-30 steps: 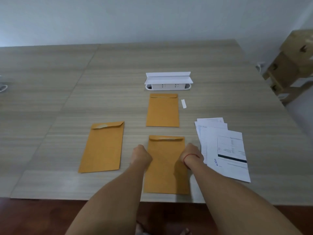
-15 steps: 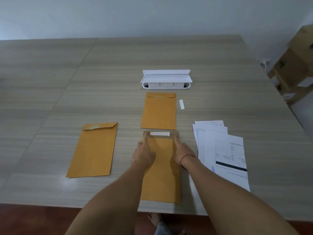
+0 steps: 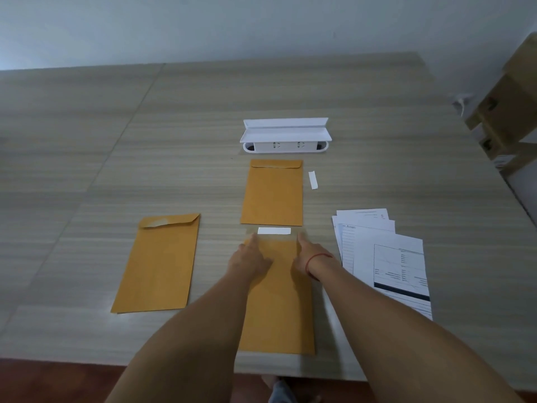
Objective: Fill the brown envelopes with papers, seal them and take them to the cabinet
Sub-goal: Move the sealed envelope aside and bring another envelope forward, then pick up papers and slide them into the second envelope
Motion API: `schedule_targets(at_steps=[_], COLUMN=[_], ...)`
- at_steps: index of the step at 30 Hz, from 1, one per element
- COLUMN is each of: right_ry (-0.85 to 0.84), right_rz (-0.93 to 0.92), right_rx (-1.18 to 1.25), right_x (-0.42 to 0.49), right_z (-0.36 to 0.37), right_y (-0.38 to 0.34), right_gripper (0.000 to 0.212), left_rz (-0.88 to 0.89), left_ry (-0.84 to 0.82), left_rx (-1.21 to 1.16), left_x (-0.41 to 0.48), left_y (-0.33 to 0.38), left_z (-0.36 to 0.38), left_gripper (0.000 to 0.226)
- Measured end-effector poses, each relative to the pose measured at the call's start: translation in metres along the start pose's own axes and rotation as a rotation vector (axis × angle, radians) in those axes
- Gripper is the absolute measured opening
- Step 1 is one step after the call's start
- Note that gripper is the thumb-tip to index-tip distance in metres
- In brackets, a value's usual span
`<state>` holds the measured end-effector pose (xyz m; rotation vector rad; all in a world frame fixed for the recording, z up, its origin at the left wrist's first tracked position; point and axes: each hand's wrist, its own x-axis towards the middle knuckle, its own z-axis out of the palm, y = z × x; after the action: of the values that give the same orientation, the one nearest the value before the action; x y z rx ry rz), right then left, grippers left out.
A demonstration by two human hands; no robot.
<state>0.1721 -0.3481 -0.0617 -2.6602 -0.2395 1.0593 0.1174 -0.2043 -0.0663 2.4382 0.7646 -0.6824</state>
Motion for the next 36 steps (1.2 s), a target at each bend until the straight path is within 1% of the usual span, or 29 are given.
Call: schedule_targets(at_steps=[2, 5, 7, 8, 9, 13, 17, 19, 22, 26, 28, 33, 36], right_ry=[-0.008, 0.071, 0.149, 0.181, 0.210, 0.317, 0.367, 0.367, 0.382, 0.372, 0.359, 0.347, 0.326], right_rz=[-0.032, -0.083, -0.092, -0.081, -0.061, 0.111, 0.333, 0.427, 0.511, 0.546, 0.527, 0.498, 0.486], right_rx=[0.014, 0.035, 0.046, 0.046, 0.049, 0.115, 0.168, 0.224, 0.336, 0.488, 0.550, 0.595, 0.632], right_x=[-0.001, -0.007, -0.012, -0.015, -0.018, -0.031, -0.044, -0.051, -0.055, -0.049, -0.045, -0.032, -0.029], right_z=[-0.001, -0.007, -0.017, -0.024, -0.031, -0.052, -0.057, -0.055, -0.049, -0.045, -0.043, -0.033, -0.032], right_y=[0.003, 0.015, 0.028, 0.037, 0.046, 0.098, 0.147, 0.164, 0.179, 0.183, 0.180, 0.172, 0.170], right_gripper=[0.077, 0.054, 0.033, 0.026, 0.025, 0.032, 0.036, 0.042, 0.056, 0.075, 0.078, 0.067, 0.056], left_rz=[-0.009, -0.006, 0.029, 0.054, 0.077, 0.155, 0.220, 0.234, 0.226, 0.200, 0.184, 0.109, 0.074], left_ry=[0.008, 0.052, 0.082, 0.091, 0.097, 0.063, 0.045, 0.038, 0.013, 0.013, 0.020, 0.027, 0.028], left_rx=[0.015, 0.068, 0.083, 0.079, 0.067, -0.029, -0.131, -0.141, -0.144, -0.201, -0.225, -0.301, -0.337], left_x=[-0.002, -0.012, -0.019, -0.021, -0.022, -0.028, -0.034, -0.036, -0.041, -0.045, -0.046, -0.043, -0.040], left_y=[0.002, 0.014, 0.031, 0.042, 0.053, 0.100, 0.135, 0.147, 0.159, 0.162, 0.161, 0.155, 0.152], left_z=[-0.001, 0.001, 0.004, 0.007, 0.010, 0.028, 0.052, 0.063, 0.078, 0.089, 0.091, 0.088, 0.086], left_gripper=[0.078, 0.066, 0.059, 0.055, 0.052, 0.043, 0.034, 0.038, 0.055, 0.067, 0.070, 0.071, 0.072])
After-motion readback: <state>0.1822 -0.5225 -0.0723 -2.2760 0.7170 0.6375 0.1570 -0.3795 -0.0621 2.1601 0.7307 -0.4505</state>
